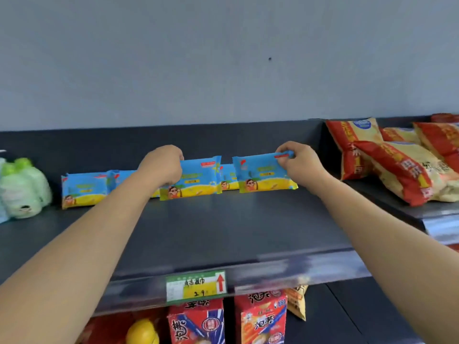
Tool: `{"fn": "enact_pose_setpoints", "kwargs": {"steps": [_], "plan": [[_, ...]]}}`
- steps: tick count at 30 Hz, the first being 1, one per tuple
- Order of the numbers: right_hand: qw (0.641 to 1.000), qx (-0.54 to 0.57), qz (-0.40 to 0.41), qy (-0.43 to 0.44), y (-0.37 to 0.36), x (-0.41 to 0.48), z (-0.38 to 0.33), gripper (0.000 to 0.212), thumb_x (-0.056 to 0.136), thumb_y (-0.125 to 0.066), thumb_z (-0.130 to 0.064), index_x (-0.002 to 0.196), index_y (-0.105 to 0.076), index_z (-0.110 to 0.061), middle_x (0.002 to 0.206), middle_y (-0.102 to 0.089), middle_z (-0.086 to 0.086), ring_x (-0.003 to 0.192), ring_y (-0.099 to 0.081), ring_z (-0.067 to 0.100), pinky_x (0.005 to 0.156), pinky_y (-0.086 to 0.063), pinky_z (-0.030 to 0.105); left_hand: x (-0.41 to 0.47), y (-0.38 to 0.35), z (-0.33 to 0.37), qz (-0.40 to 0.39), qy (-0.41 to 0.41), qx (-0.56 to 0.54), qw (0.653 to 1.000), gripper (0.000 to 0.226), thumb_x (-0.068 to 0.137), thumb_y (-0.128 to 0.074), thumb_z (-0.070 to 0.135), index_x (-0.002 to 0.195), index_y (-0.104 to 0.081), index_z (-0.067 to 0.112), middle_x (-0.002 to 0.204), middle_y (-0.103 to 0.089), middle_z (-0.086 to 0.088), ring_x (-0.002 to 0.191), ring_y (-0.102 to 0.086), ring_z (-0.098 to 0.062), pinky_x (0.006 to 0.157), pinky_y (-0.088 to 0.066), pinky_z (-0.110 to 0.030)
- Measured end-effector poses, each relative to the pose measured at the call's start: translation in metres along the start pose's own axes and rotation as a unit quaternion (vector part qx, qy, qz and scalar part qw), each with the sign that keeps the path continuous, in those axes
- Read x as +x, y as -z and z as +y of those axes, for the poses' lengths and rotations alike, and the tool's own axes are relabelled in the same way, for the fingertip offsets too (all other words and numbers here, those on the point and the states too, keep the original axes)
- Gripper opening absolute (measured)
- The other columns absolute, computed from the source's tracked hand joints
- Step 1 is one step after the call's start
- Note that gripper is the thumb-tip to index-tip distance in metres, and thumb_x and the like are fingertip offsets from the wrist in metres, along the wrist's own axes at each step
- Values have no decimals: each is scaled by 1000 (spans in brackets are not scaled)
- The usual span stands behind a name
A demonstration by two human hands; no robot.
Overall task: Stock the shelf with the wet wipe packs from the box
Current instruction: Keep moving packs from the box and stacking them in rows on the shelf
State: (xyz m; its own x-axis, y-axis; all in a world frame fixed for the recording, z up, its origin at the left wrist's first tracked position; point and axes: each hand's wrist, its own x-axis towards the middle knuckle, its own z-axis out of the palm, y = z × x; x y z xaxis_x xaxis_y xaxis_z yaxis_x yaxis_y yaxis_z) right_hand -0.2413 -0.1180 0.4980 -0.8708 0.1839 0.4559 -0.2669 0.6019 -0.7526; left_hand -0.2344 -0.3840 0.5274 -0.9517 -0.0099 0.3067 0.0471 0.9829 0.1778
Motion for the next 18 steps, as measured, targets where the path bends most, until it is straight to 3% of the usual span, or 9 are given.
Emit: {"fn": "enact_pose_setpoints", "kwargs": {"steps": [6,9,13,16,18], "plan": [[998,-27,-46,-31,-59,43,9,18,90,-51,-5,84,-60,-20,82,-55,7,62,-47,16,51,-38,23,58,-39,-33,-52,27,22,998,43,81,-43,-10,116,-59,11,115,-61,-9,104,-58,-30,82,-47,-36],[996,-31,-59,-60,-79,58,18,17,92,-49,-6,87,-59,-19,85,-55,8,61,-47,14,50,-38,23,82,-57,-39,-65,11,9,998,49,83,-41,-10,125,-55,12,125,-58,-9,111,-55,-30,93,-47,-38],[993,-17,-59,-97,-96,74,28,13,93,-50,-8,98,-58,-18,99,-58,9,77,-58,21,53,-45,25,104,-79,-39,-83,-3,17,996,48,87,-42,-5,130,-49,17,131,-53,-9,123,-45,-30,106,-32,-45],[991,-24,-54,-123,-106,79,33,33,90,-58,-11,121,-46,-13,108,-52,9,86,-57,23,67,-52,34,110,-87,-40,-46,-6,35,998,39,87,-49,-1,124,-44,10,121,-56,-12,116,-48,-30,101,-33,-45],[988,-31,-57,-137,-111,80,36,46,87,-62,-11,127,-38,-9,109,-48,9,88,-56,23,72,-53,35,111,-89,-41,-11,-12,49,999,40,85,-55,2,122,-43,9,120,-51,-13,113,-48,-31,98,-37,-45]]}}
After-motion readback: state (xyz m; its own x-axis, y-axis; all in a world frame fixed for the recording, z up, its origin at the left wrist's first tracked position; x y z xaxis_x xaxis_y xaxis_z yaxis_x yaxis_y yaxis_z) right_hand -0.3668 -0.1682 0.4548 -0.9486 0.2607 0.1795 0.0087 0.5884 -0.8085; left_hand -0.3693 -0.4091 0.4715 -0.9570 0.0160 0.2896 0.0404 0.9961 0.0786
